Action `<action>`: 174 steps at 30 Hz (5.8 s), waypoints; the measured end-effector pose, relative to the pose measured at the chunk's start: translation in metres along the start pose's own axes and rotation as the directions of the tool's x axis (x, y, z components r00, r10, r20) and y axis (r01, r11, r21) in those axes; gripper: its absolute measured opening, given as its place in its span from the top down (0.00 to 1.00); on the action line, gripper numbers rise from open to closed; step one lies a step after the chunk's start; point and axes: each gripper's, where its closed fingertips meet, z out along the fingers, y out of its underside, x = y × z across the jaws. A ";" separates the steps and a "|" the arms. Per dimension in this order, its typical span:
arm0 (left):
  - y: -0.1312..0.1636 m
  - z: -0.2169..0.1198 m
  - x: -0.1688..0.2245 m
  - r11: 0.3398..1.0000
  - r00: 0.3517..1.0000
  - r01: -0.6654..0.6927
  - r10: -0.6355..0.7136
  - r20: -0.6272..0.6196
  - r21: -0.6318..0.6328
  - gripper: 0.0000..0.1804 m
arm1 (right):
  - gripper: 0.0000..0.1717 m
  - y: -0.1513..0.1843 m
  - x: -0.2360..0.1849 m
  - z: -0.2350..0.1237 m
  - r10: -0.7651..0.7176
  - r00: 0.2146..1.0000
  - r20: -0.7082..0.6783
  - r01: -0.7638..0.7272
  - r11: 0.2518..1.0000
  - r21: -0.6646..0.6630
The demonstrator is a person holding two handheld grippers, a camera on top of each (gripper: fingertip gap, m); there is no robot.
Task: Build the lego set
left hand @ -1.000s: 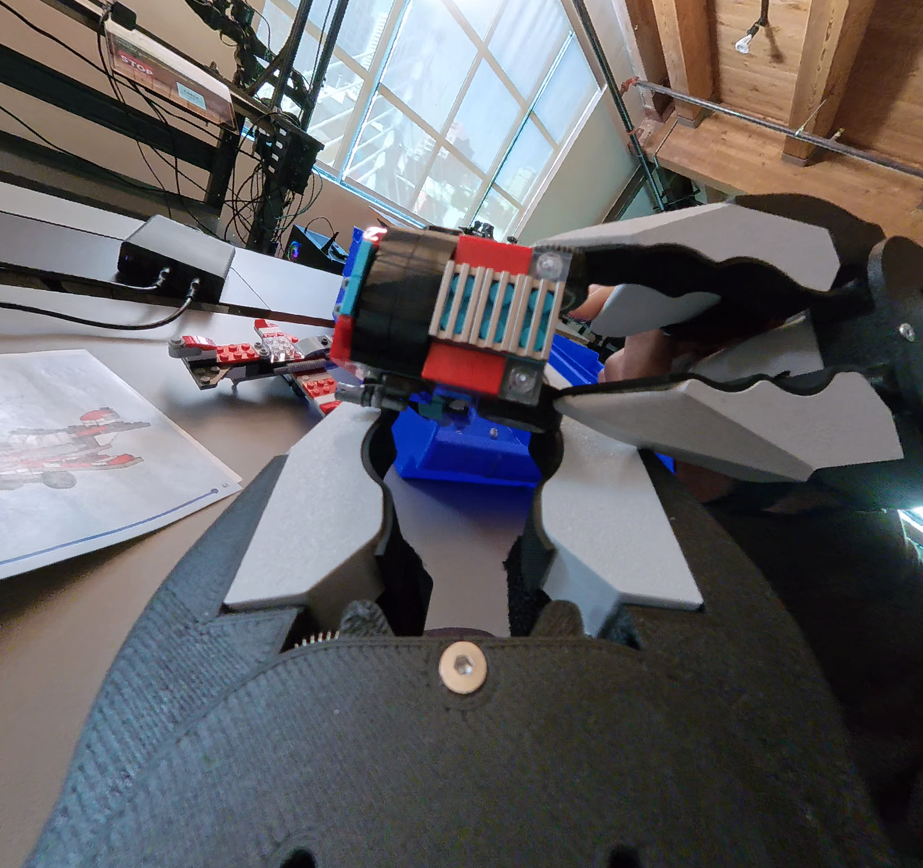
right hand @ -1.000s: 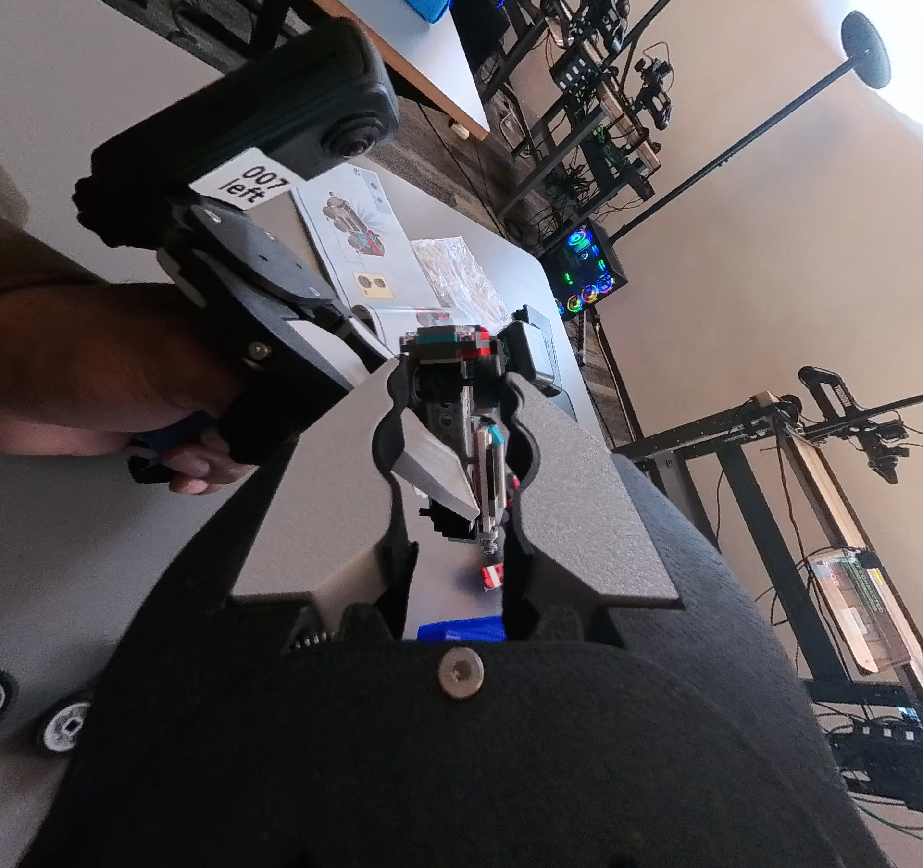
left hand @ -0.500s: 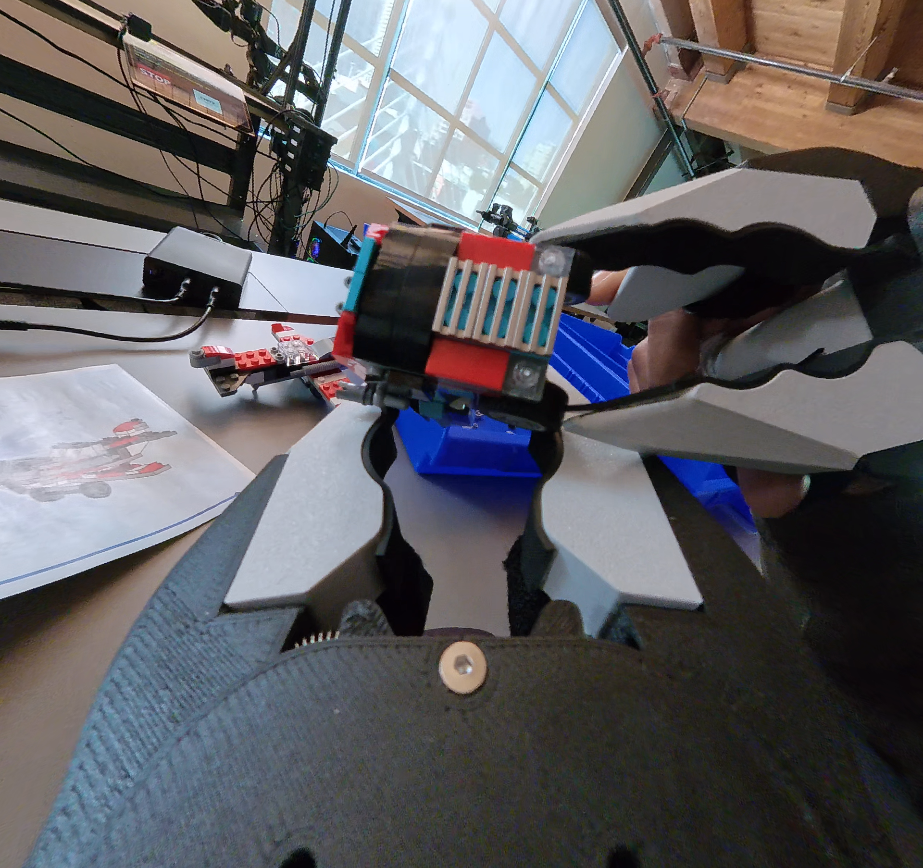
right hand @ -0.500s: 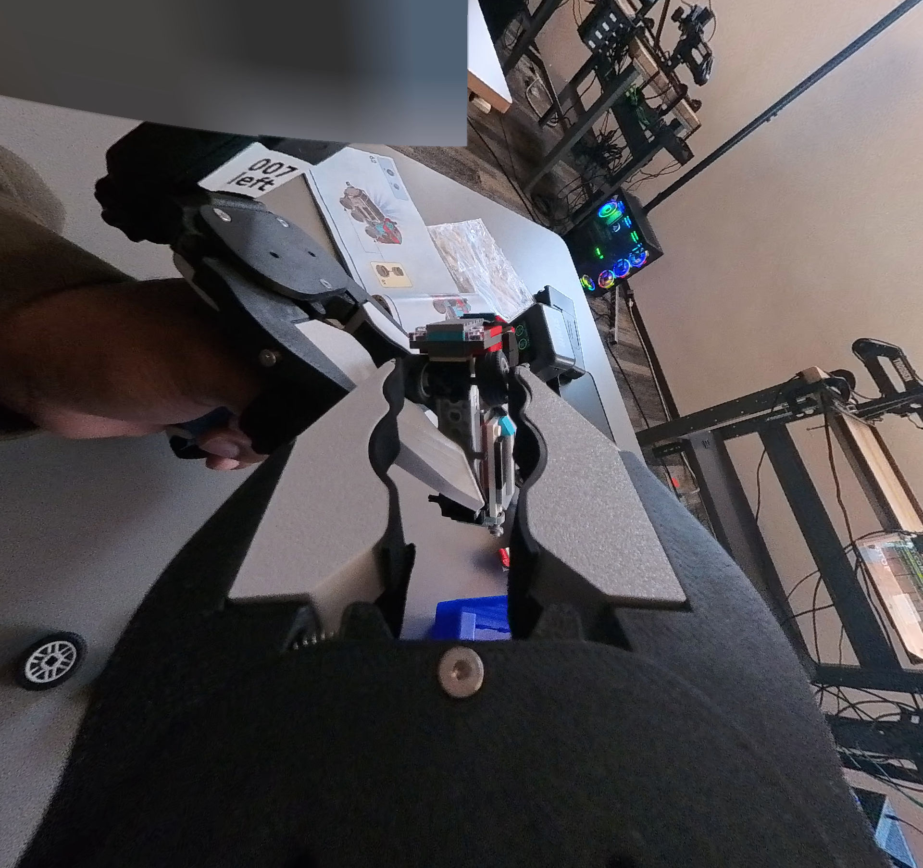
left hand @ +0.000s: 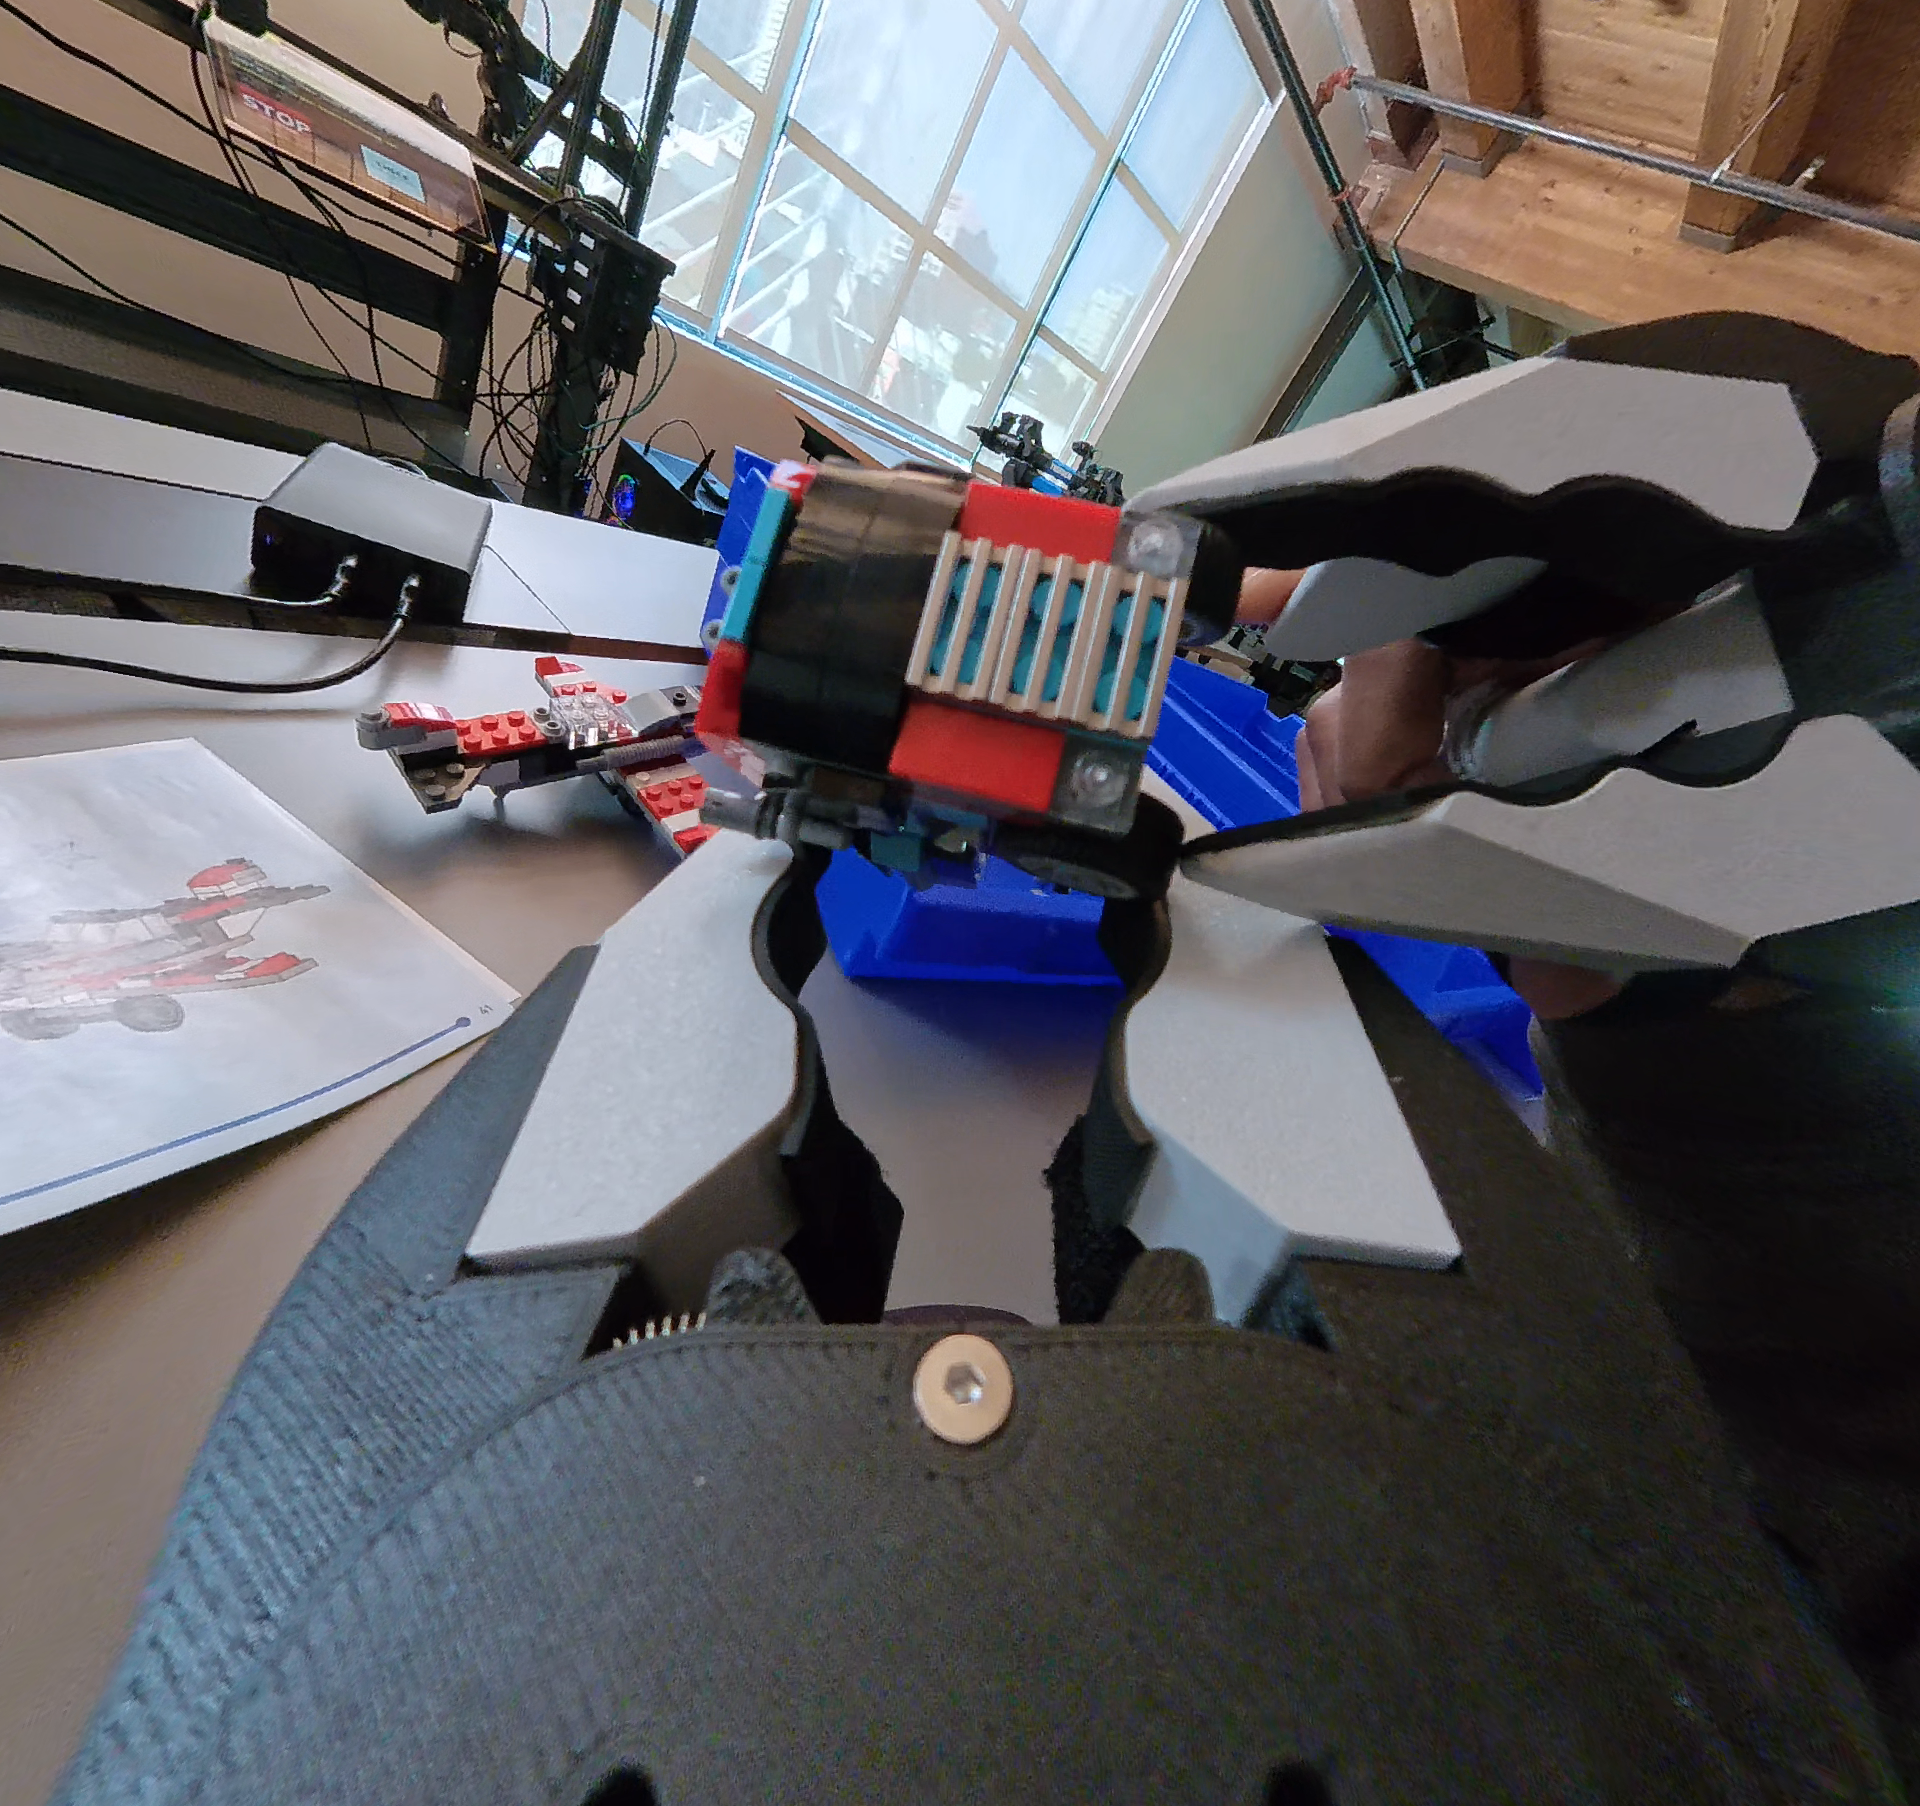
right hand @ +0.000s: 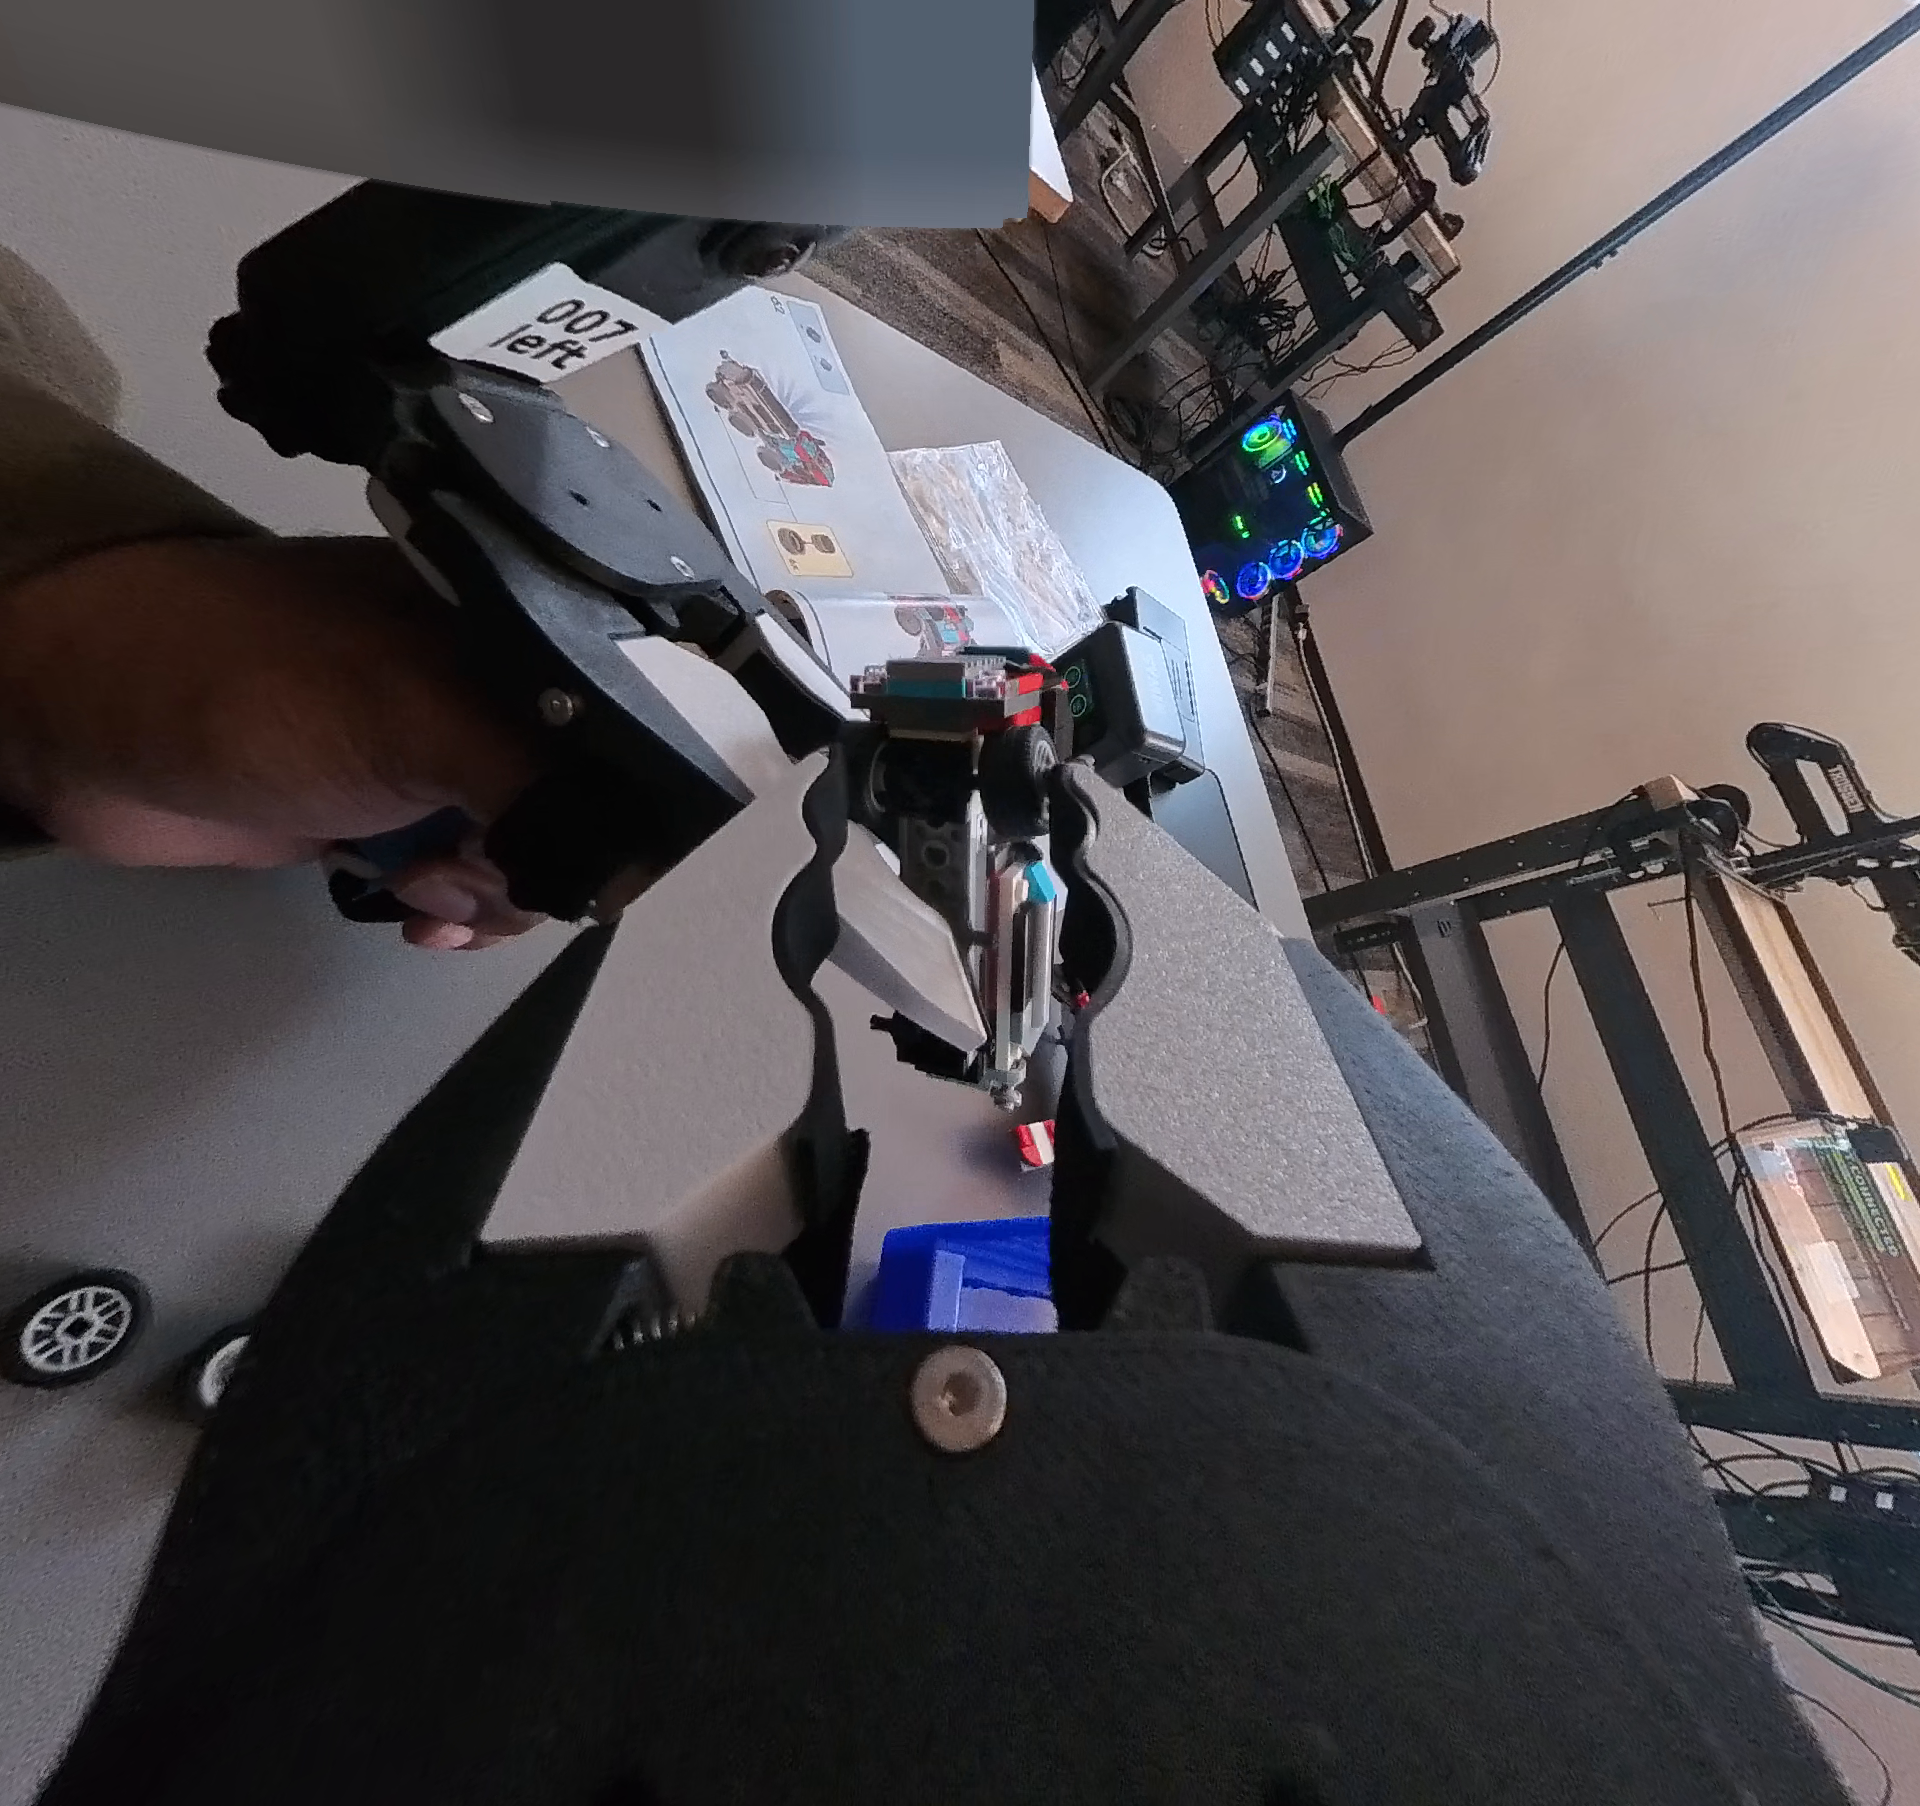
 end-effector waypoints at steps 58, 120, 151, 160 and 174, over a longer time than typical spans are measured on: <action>0.012 0.001 -0.006 0.943 0.972 -0.222 0.234 0.020 -0.246 0.70 | 0.92 0.023 0.009 -0.010 -0.340 0.938 -0.067 0.327 0.932 -0.154; 0.023 0.003 0.020 0.956 0.966 -0.097 0.023 -0.259 -0.278 0.69 | 0.87 0.024 -0.002 -0.014 -0.289 0.957 0.016 0.289 0.956 -0.046; 0.059 -0.023 -0.004 0.707 0.933 -0.360 0.290 -0.214 -0.609 0.69 | 0.92 0.046 -0.029 -0.004 0.066 0.997 -0.044 -0.063 0.996 0.060; 0.087 -0.027 -0.005 0.611 0.930 -0.355 0.306 -0.203 -0.707 0.69 | 0.93 0.068 -0.048 -0.008 0.266 0.964 -0.014 -0.263 0.958 0.115; 0.109 -0.022 -0.007 0.561 0.919 -0.381 0.318 -0.234 -0.734 0.68 | 0.95 0.089 -0.060 -0.012 0.326 0.945 0.040 -0.328 0.940 0.098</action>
